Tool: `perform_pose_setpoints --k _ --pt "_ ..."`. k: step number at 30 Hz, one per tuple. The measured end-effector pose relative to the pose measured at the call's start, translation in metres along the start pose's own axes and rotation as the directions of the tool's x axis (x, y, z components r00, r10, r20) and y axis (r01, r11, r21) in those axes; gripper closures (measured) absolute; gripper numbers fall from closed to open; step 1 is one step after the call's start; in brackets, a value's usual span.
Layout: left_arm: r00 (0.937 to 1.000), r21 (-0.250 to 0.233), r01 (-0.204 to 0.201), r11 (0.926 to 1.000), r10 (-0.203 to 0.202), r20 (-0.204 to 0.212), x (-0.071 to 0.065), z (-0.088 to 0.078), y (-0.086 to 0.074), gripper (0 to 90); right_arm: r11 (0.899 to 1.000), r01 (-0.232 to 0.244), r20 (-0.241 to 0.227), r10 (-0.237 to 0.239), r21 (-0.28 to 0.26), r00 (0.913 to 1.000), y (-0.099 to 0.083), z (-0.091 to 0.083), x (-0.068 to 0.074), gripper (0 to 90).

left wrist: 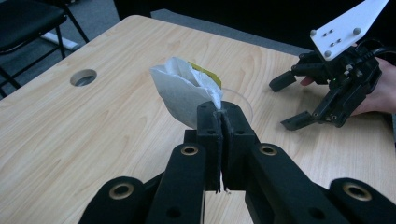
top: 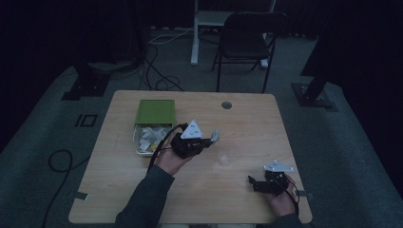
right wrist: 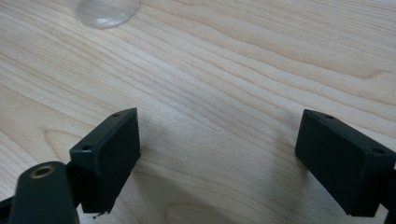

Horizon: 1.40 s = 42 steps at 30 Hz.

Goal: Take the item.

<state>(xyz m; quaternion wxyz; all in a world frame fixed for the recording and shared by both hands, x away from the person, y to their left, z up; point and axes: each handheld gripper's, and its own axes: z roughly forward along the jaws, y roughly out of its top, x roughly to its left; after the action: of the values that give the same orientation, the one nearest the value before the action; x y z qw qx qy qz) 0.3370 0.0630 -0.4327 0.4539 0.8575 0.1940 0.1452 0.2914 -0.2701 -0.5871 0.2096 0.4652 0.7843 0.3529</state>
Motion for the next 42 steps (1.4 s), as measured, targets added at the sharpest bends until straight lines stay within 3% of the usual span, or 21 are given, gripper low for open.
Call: perform_pose_setpoints --k 42 --pt "0.9977 0.038 -0.024 0.999 0.022 0.064 -0.012 0.05 0.01 88.3 1.0 0.0 -0.001 0.0 0.001 1.0 -0.001 -0.001 0.0 13.7"
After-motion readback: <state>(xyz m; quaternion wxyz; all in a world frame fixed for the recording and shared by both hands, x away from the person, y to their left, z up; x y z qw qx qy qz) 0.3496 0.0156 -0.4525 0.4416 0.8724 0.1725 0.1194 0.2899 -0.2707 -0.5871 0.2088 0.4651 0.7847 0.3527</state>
